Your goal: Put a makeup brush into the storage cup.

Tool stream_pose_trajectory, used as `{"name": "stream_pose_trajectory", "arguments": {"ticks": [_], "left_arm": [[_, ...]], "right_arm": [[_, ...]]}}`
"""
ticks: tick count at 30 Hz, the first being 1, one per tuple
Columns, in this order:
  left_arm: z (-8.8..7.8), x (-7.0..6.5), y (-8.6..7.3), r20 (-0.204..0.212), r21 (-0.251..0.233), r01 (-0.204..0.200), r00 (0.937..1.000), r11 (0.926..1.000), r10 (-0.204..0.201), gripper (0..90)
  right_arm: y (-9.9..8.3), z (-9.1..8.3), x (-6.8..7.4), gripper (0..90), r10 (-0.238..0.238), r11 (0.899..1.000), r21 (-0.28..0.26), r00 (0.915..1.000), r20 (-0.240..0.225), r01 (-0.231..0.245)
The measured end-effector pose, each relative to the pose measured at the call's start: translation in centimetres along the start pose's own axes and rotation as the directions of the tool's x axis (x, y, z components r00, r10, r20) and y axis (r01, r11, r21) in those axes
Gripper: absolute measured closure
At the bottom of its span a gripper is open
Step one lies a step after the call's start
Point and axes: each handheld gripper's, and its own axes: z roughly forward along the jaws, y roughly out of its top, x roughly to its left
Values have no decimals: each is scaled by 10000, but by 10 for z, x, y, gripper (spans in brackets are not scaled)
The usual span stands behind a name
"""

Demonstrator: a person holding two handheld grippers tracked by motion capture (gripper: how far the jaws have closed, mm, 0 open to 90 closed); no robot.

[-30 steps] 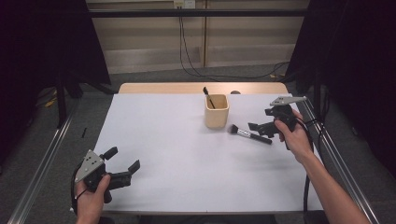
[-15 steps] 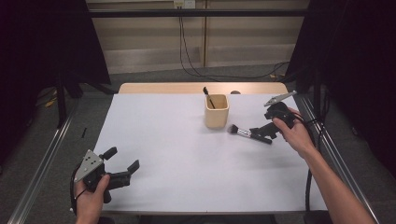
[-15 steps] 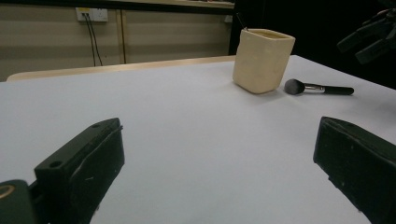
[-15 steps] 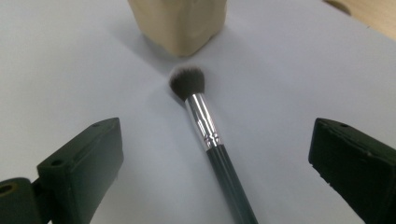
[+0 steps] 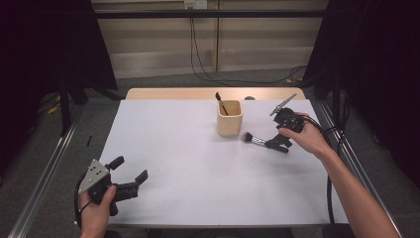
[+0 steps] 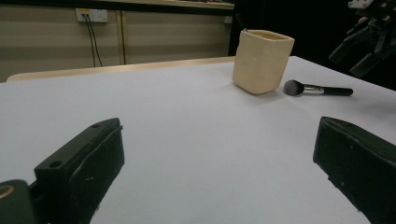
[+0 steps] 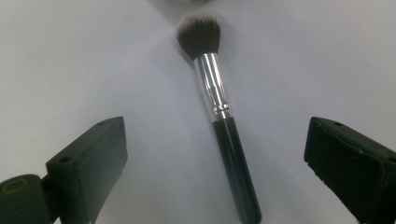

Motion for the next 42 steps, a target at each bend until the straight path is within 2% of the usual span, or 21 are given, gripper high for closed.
{"name": "stream_pose_trajectory", "arguments": {"ticks": [4, 9, 10, 13, 16, 18, 20, 22, 25, 27, 30, 32, 35, 39, 42], "left_arm": [[0, -1, 0, 51, 27, -90, 9999, 10000, 90, 23], [0, -2, 0, 89, 83, -153, 9998, 9998, 152, 23], [0, -2, 0, 96, 79, -156, 9998, 9998, 155, 23], [0, -2, 0, 83, 14, -124, 9999, 9999, 124, 23], [0, -2, 0, 73, 77, -168, 9998, 9998, 168, 23], [1, -2, 0, 79, 58, -152, 9999, 9999, 152, 23], [1, -2, 0, 107, 73, -122, 9999, 9999, 121, 23], [1, -2, 0, 91, 73, -139, 9999, 9999, 139, 22], [1, -2, 0, 87, 83, -160, 9998, 9998, 159, 23], [1, -2, -1, 82, 75, -149, 9999, 9999, 148, 23], [1, -2, 0, 59, 80, -177, 9998, 9998, 176, 23], [1, -2, 0, 70, 22, -233, 9997, 9997, 233, 22], [0, -1, 0, 39, 77, -248, 9997, 9997, 247, 23], [0, -1, 0, 38, 71, -258, 9997, 9996, 258, 23], [0, -1, 0, 42, 70, -273, 9996, 9996, 273, 23]], "right_arm": [[9, 6, 0, 68, -210, 9981, 572, 9997, -91, 215], [16, 13, 2, 71, -646, 9890, 1315, 9976, -243, 673], [18, 13, 3, 71, -763, 9884, 1313, 9970, -106, 770], [23, 12, 4, 65, -986, 9878, 1190, 9949, -189, 1002], [28, 14, 3, 52, -1149, 9847, 1283, 9930, -281, 1176], [31, 17, 3, 45, -1175, 9832, 1371, 9927, -276, 1202], [33, 21, 2, 77, -1284, 9815, 1399, 9914, -268, 1309], [34, 25, 1, 81, -1173, 9805, 1543, 9923, -396, 1220], [35, 31, -3, 133, -1102, 9763, 1827, 9930, -420, 1161], [36, 34, -5, 237, -1042, 9766, 1846, 9937, -406, 1100], [37, 37, -7, 270, -1042, 9769, 1834, 9938, -386, 1096], [38, 40, -7, 317, -1280, 9739, 1856, 9915, -251, 1304], [39, 45, -7, 319, -1260, 9707, 2013, 9913, -369, 1309], [41, 49, -5, 428, -1506, 9624, 2204, 9872, -534, 1587], [42, 52, -3, 454, -1615, 9595, 2248, 9854, -535, 1695]]}}
